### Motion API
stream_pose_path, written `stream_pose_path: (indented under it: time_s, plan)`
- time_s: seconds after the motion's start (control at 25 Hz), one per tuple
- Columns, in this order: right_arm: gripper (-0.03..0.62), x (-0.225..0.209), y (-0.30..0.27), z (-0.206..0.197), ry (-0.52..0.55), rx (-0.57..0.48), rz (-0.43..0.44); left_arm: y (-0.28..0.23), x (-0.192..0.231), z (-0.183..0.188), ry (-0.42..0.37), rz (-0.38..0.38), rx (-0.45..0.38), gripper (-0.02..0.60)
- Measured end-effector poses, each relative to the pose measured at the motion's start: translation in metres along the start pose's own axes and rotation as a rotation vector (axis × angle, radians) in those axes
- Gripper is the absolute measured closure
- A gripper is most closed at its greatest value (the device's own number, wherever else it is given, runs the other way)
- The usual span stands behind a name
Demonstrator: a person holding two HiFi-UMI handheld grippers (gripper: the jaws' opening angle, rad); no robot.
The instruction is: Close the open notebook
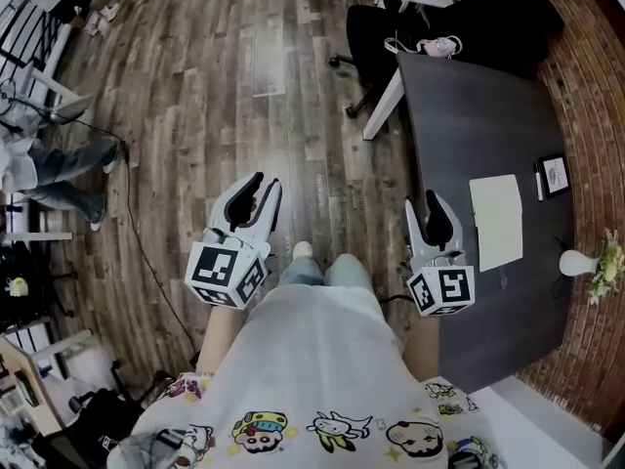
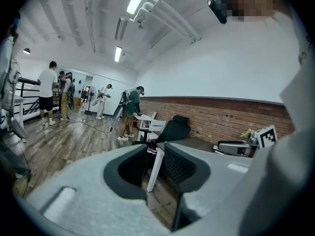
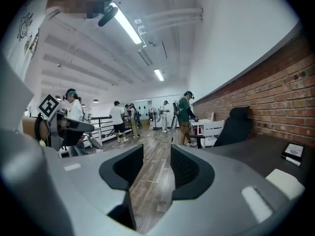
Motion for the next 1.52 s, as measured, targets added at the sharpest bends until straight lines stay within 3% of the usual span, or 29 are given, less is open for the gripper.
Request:
stream_pose_path:
  time_s: [0.24,0.56,1.04,1.28,1.52]
  plan:
    - [0.422,-0.028,-0.002,-0.005,-0.046,0.026,-0.098,-0.049,-0.001,-0.001,-0.002,-0.093,0.053,0.479]
    - [0.419,-0.102,0.001,-0.003,-0.077,0.015,-0.277,-0.169,-0.048,0.023,-0.066,-0.324,0.085,0.479]
    - [0.418,-0.243,0.065,0.024,-0.198,-0.113,-0.664,-0.368,-0.200,0.082,-0.190,-0.721,0.094,0.479]
    - [0.418,-0.271,0.096,0.021,-0.252,-0.178,-0.809,-0.425,-0.272,0.083,-0.235,-0.901,0.132,0.479]
    - [0.418,-0.266,0.122,0.014,-0.294,-0.203,-1.011,-0.462,-0.327,0.077,-0.282,-1.110,0.188,0.479]
Point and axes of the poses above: the fingertips, and each gripper's own axes: y backward along the fingers, x to its left, z out of its top, the point moved 10 cm from there along y, backward along the fingers, and after that the axes turned 4 degrees about -y, right-handed, at the moved point
